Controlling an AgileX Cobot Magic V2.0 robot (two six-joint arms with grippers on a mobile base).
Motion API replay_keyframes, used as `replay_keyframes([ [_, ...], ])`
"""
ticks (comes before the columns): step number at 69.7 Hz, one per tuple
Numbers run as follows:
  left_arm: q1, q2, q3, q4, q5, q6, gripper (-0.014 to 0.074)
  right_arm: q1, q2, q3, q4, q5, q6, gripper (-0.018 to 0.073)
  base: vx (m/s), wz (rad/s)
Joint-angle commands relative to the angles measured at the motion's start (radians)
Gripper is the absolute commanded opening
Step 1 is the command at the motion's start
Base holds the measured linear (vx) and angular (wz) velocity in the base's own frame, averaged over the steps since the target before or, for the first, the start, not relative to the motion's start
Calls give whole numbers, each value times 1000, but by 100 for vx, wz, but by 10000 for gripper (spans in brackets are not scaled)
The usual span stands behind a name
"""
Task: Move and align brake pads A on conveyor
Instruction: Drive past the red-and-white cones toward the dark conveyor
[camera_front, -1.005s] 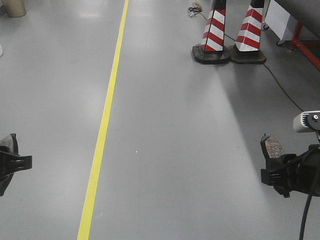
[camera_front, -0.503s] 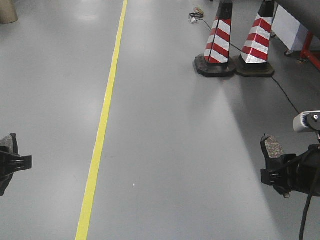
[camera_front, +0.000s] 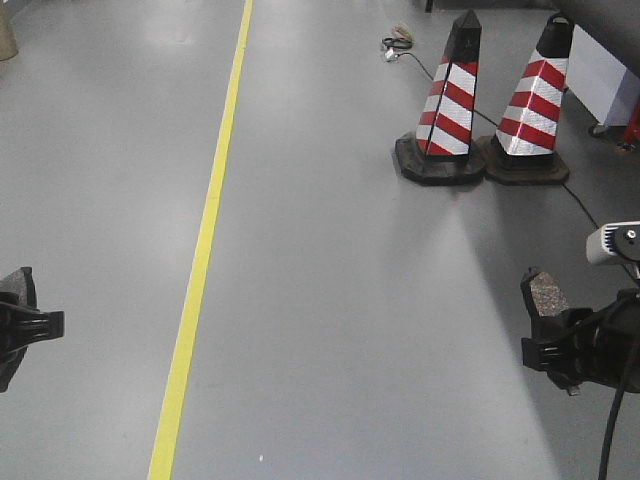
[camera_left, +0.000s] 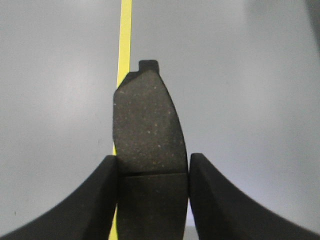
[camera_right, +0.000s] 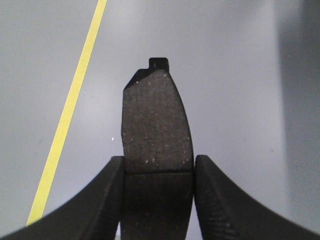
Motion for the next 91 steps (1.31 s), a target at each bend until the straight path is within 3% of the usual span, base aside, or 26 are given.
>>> replay_keyframes([
  [1,-8,-19,-26,8,-63,-4,132,-2,-15,-30,-3,-74,-5,13,54,-3],
  [91,-8,-19,-26,8,-63,-4,132,-2,-15,-30,-3,-74,-5,13,52,-4],
])
